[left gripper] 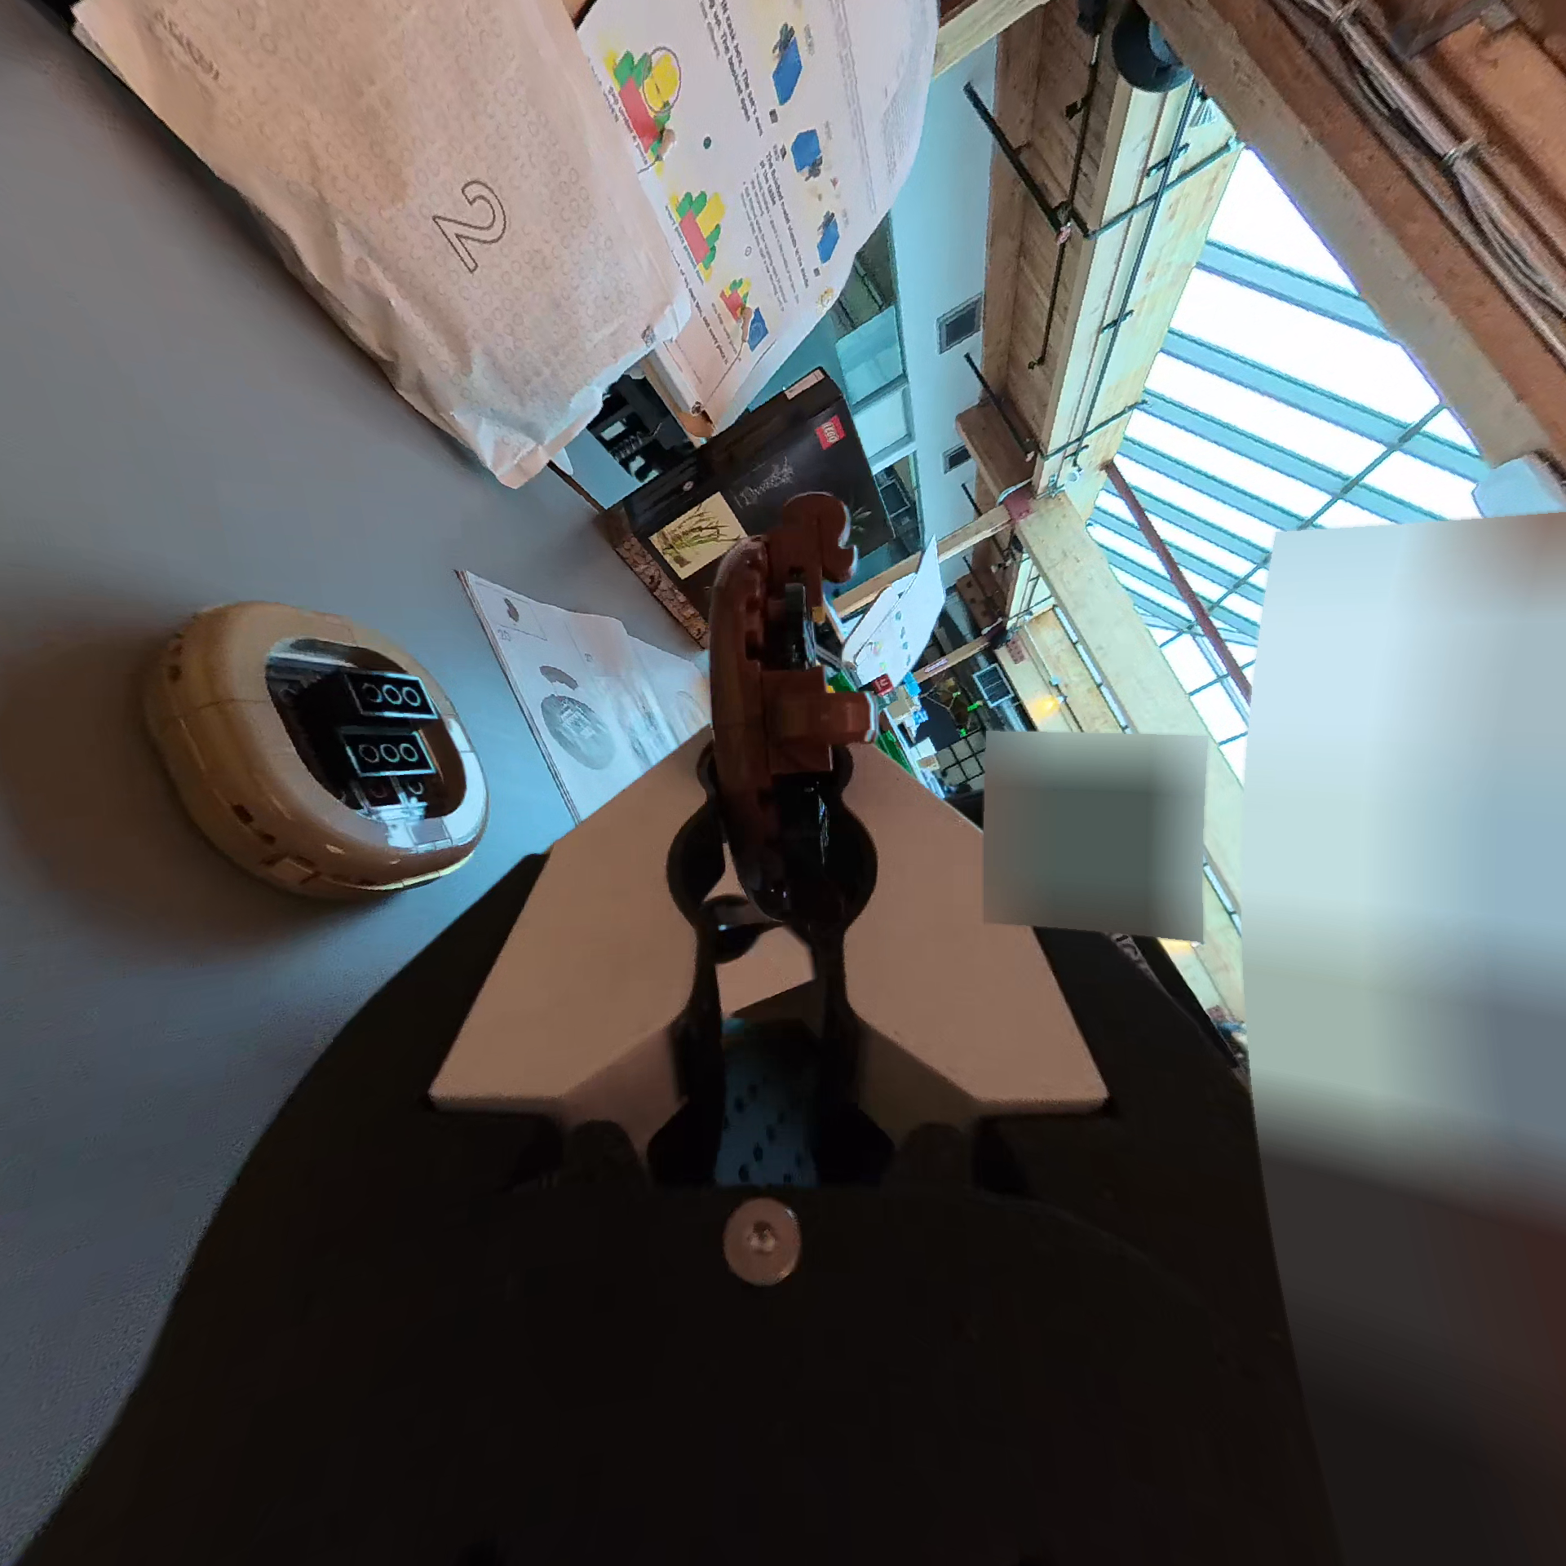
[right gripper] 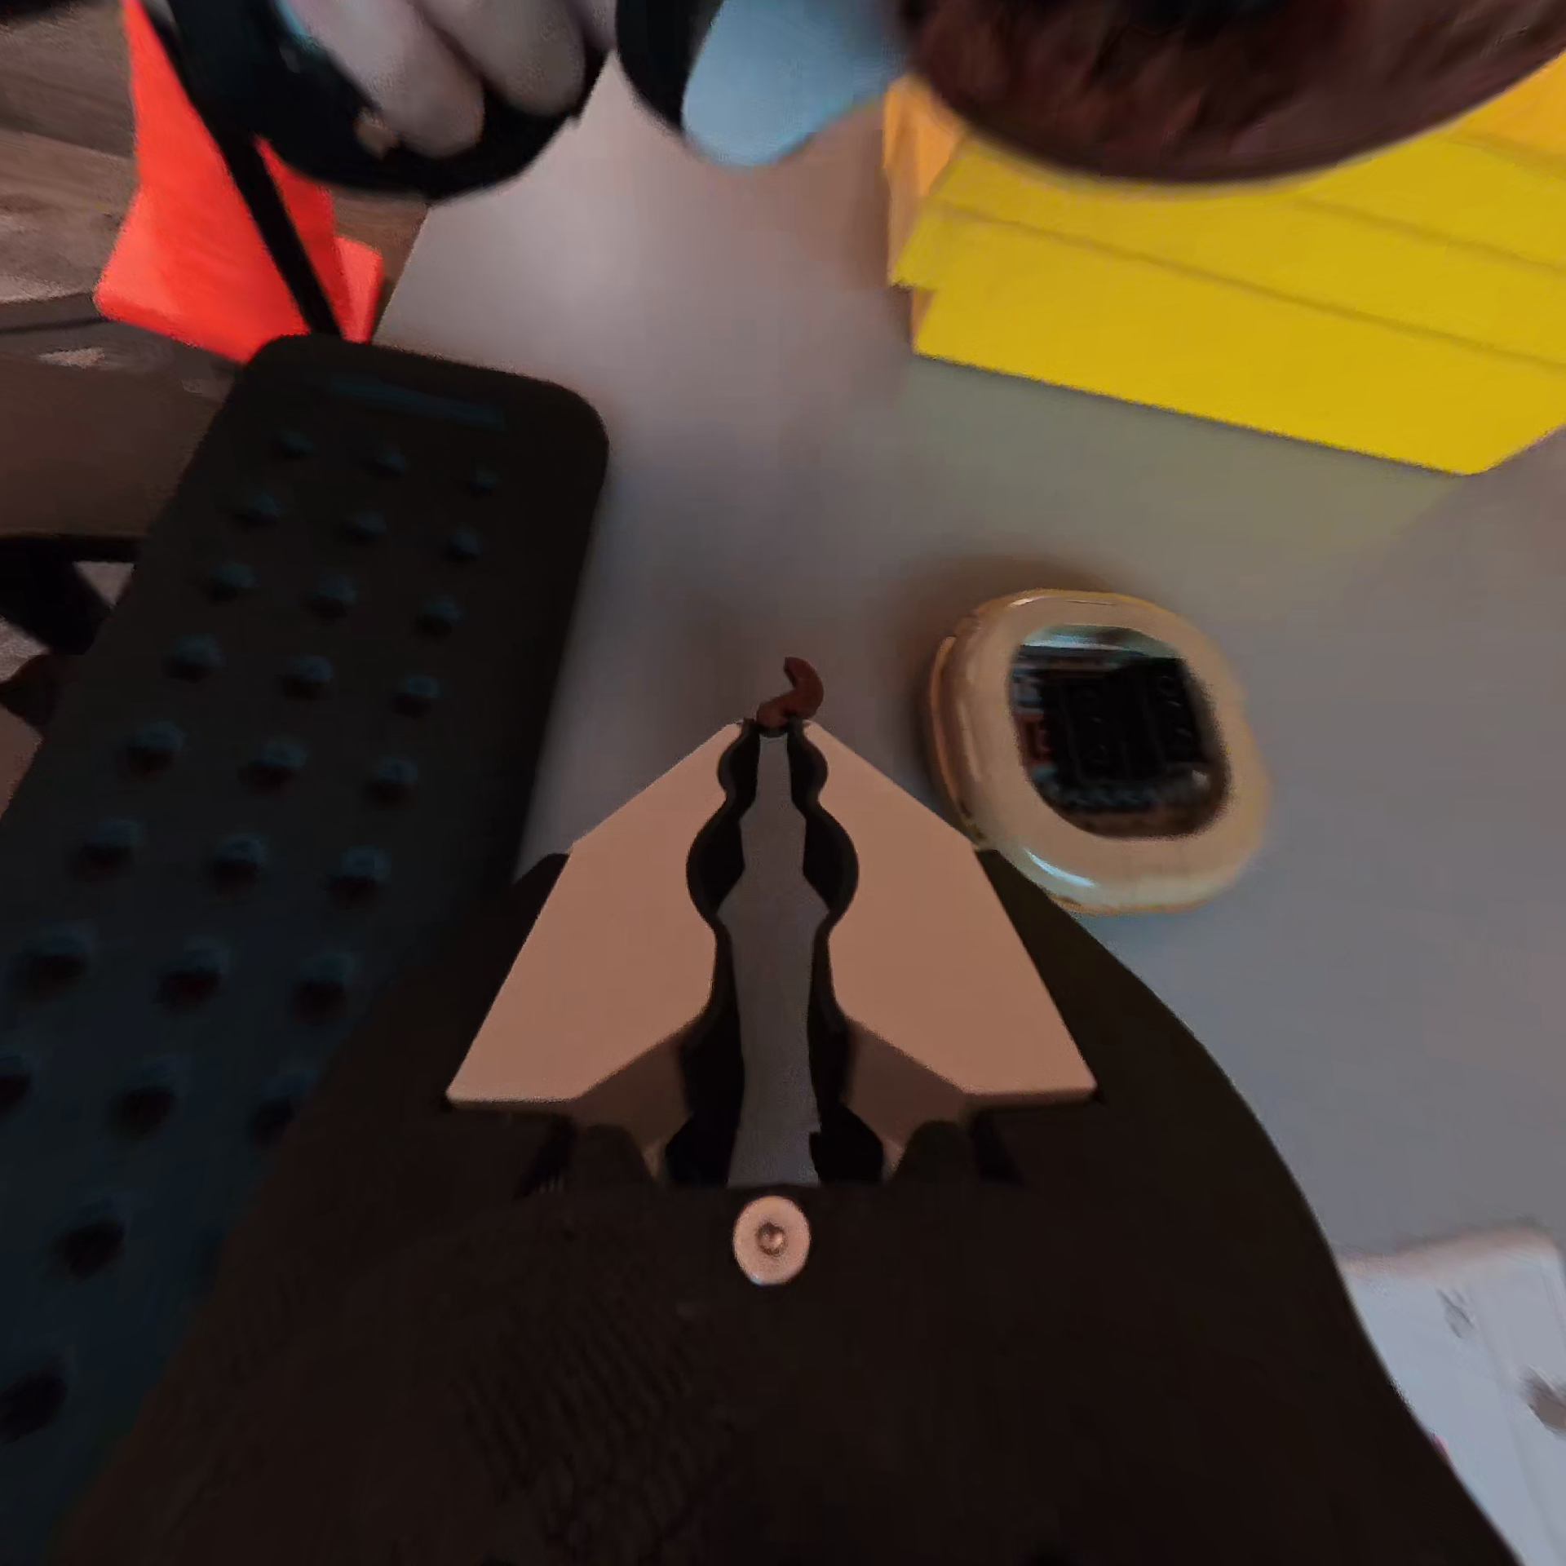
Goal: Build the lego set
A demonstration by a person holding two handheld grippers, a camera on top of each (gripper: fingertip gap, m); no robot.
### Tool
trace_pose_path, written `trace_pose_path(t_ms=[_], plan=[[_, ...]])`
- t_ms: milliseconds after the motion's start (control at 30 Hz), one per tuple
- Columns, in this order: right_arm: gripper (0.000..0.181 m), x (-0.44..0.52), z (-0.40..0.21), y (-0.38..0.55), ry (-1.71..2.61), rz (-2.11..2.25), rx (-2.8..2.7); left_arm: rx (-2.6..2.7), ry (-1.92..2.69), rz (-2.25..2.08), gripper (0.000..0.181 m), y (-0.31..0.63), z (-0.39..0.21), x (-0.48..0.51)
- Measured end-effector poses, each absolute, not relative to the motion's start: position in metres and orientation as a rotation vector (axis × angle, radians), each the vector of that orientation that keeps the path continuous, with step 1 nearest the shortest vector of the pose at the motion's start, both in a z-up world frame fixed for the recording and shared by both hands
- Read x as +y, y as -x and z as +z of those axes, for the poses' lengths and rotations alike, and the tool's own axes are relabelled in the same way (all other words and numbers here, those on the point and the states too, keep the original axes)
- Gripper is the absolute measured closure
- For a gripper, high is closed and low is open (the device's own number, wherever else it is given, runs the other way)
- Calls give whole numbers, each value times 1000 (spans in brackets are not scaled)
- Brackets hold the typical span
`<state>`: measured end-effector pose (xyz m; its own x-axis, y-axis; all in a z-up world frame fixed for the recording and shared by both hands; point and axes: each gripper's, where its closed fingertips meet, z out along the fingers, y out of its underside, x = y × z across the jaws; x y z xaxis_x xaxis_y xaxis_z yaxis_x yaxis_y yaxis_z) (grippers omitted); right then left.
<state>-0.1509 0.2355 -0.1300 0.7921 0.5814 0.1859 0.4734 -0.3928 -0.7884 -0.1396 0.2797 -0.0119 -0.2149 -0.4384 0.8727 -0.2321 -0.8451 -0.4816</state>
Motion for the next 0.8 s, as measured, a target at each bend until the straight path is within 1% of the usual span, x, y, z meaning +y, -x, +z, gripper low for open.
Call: trace_pose_path(t_ms=[33, 67, 133, 300, 500, 667, 800], plan=[[175, 229, -120, 145, 2038, 127, -754, 804, 1880, -2205, 164, 138, -15, 278], [176, 223, -112, 138, 2044, 116, -713, 809, 1887, -2201, 161, 135, -18, 275], [175, 207, -106, 120, 2138, 145, -584, 846, 1899, -2175, 165, 129, -25, 268], [176, 174, -77, 96, 2295, 470, -231, 969, 1823, -2122, 165, 111, -29, 242], [176, 162, -34, 73, 2240, 667, 19, 1097, 1650, -1925, 165, 92, -26, 210], [176, 156, -40, 63, 2276, 596, 106, 1101, 1543, -1822, 165, 86, -18, 199], [176, 155, -40, 67, 2319, 683, 141, 1145, 1554, -1803, 165, 81, -19, 192]])
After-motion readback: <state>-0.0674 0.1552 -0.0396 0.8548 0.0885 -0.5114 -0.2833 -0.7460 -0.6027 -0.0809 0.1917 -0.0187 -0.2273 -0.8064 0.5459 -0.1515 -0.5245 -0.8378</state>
